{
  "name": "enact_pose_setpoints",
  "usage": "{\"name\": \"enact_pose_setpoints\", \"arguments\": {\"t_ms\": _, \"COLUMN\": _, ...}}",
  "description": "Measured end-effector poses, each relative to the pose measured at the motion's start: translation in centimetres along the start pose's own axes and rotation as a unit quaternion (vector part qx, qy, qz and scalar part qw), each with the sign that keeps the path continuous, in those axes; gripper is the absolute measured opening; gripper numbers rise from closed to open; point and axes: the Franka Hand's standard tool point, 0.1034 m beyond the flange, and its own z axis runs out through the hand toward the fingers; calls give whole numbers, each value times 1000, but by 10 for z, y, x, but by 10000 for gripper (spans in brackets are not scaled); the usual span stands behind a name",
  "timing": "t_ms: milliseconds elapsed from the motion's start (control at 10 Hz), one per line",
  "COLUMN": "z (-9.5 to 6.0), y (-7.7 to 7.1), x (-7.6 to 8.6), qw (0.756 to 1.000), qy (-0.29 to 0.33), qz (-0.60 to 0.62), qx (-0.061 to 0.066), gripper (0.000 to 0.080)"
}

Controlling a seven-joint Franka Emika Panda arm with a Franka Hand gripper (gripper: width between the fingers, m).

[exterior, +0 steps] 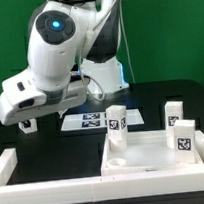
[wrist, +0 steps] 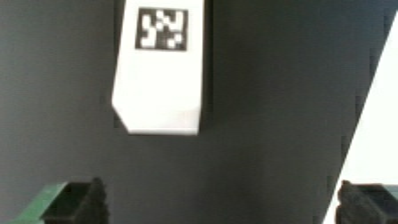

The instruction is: Assemble square table

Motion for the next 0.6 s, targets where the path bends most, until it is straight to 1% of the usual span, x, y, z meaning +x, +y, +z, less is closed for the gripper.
{"name": "enact_pose_setpoints", "arguments": {"t_ms": 100, "z": -2, "y": 4, "x": -11, "qw": 1000, "qy": -19, "qz": -1, "qx": 13, "gripper": 648}}
{"name": "enact_pose_setpoints", "arguments": {"t_ms": 200, "z": -2, "y": 10, "x": -14, "qw": 1000, "qy": -24, "qz": -2, "qx": 16, "gripper": 648}}
{"name": "enact_pose_setpoints", "arguments": {"t_ms": 300, "z": 0, "y": 7, "x": -15, "qw": 999, "qy": -50, "qz": 7, "qx": 17, "gripper": 648}}
{"name": "enact_pose_setpoints", "arguments": {"t_ms": 400, "z": 1, "y": 7, "x": -12, "qw": 999, "qy": -50, "qz": 1, "qx": 15, "gripper": 648}}
{"name": "enact_pose_setpoints", "arguments": {"t_ms": 600, "z": 1, "y": 8, "x": -13, "qw": 999, "qy": -50, "qz": 2, "qx": 16, "gripper": 648}}
